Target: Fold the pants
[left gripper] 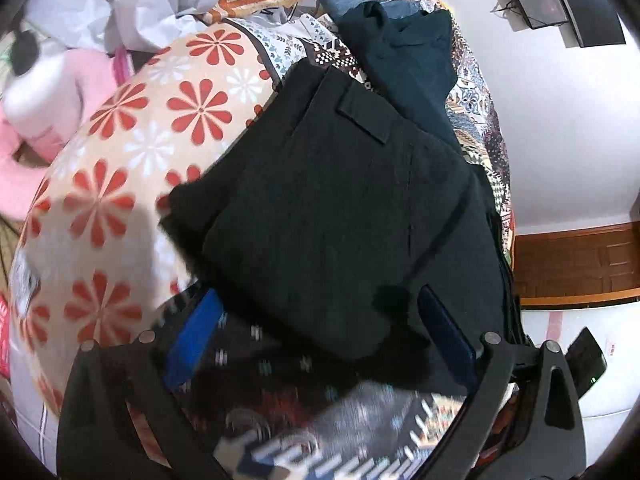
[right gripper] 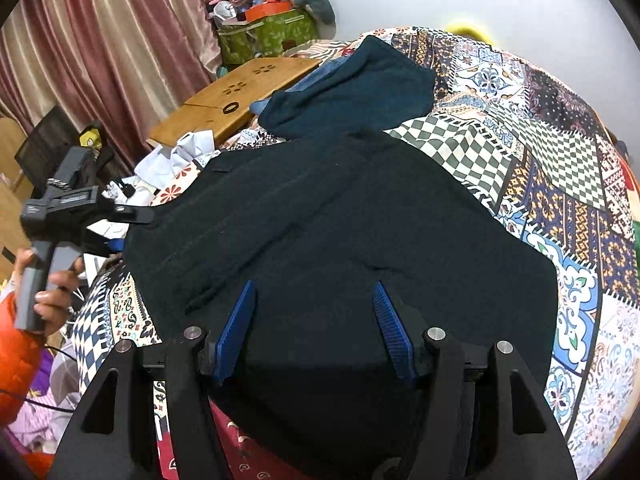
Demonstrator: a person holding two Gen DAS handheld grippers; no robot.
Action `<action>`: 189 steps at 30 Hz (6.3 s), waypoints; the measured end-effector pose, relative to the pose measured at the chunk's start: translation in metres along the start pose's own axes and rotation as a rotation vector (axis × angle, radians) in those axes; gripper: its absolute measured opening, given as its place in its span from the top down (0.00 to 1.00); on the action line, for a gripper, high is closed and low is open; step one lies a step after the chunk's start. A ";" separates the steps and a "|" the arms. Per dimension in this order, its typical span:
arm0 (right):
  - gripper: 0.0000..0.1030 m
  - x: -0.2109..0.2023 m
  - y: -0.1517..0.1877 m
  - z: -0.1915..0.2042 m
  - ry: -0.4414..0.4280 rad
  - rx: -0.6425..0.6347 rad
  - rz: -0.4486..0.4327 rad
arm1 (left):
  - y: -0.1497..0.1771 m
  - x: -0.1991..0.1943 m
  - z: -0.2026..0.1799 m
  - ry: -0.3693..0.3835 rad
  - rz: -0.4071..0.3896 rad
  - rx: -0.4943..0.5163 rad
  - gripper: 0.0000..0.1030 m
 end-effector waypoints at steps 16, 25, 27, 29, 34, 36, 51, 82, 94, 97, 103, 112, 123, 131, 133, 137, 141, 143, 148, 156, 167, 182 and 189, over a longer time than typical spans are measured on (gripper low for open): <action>0.44 -0.028 0.005 -0.024 0.001 0.104 -0.064 | -0.044 -0.045 -0.030 -0.303 -0.250 0.256 0.78; 0.44 -0.077 0.042 -0.105 0.156 0.270 -0.107 | -0.043 -0.113 -0.157 -0.382 -0.521 0.574 0.80; 0.44 -0.076 0.055 -0.120 0.185 0.303 -0.084 | -0.037 -0.118 -0.188 -0.338 -0.553 0.618 0.80; 0.44 -0.068 0.070 -0.127 0.181 0.327 -0.036 | -0.029 -0.119 -0.219 -0.287 -0.568 0.655 0.81; 0.44 -0.057 0.081 -0.125 0.172 0.332 -0.038 | -0.007 -0.110 -0.293 -0.185 -0.577 0.768 0.82; 0.44 -0.057 0.082 -0.125 0.161 0.339 -0.040 | 0.004 -0.100 -0.320 -0.149 -0.566 0.814 0.82; 0.44 -0.060 0.087 -0.127 0.137 0.350 -0.053 | 0.108 0.051 -0.392 -0.020 -0.170 0.998 0.82; 0.40 -0.100 0.088 -0.122 0.111 0.413 -0.151 | -0.020 0.025 -0.322 -0.389 -0.287 0.938 0.09; 0.38 -0.105 0.094 -0.133 0.150 0.475 -0.160 | -0.075 0.146 -0.264 -0.551 -0.045 0.878 0.09; 0.38 -0.107 0.096 -0.135 0.161 0.481 -0.160 | -0.067 0.166 -0.245 -0.602 0.009 0.938 0.07; 0.38 -0.117 0.096 -0.138 0.180 0.483 -0.175 | -0.051 0.137 -0.223 -0.620 -0.023 0.983 0.07; 0.38 -0.125 0.090 -0.122 0.174 0.426 -0.198 | -0.012 0.065 -0.169 -0.581 -0.019 0.875 0.07; 0.38 -0.124 0.078 -0.106 0.155 0.361 -0.210 | 0.057 0.008 -0.159 -0.418 -0.062 0.782 0.07; 0.38 -0.117 0.058 -0.105 0.141 0.322 -0.216 | 0.057 -0.018 -0.193 -0.369 -0.151 0.837 0.09; 0.38 -0.113 0.049 -0.106 0.136 0.304 -0.211 | 0.047 -0.025 -0.207 -0.365 -0.194 0.857 0.09; 0.38 -0.098 0.027 -0.109 0.123 0.261 -0.196 | 0.019 -0.018 -0.235 -0.343 -0.213 0.881 0.09; 0.38 -0.078 0.007 -0.118 0.095 0.247 -0.167 | 0.001 0.009 -0.252 -0.310 -0.157 0.896 0.11; 0.38 -0.063 -0.004 -0.125 0.080 0.244 -0.132 | -0.003 0.028 -0.260 -0.298 -0.100 0.914 0.25; 0.59 -0.027 -0.019 -0.135 0.056 0.236 -0.046 | 0.001 0.075 -0.261 -0.243 0.058 0.935 0.49; 0.83 0.005 -0.005 -0.135 0.080 0.139 0.016 | 0.001 0.103 -0.248 -0.275 0.074 0.940 0.52; 0.83 -0.020 -0.015 -0.141 0.126 0.170 -0.008 | -0.012 0.066 -0.255 -0.353 -0.044 0.952 0.48; 0.51 -0.053 0.002 -0.052 0.033 0.036 -0.064 | 0.057 0.041 -0.255 -0.302 -0.020 1.052 0.47; 0.51 -0.050 0.044 -0.056 0.052 0.072 -0.052 | 0.077 0.038 -0.220 -0.378 -0.029 1.097 0.30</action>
Point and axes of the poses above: each gripper's, at about its wrist camera, not at the fingertips, and x roughly the way its jaws point, z to its left, y to its underside, the point moved 6 cm from there along x, roughly the way its jaws point, and after that the axes turned 4 degrees about x, right-handed, at the moved point
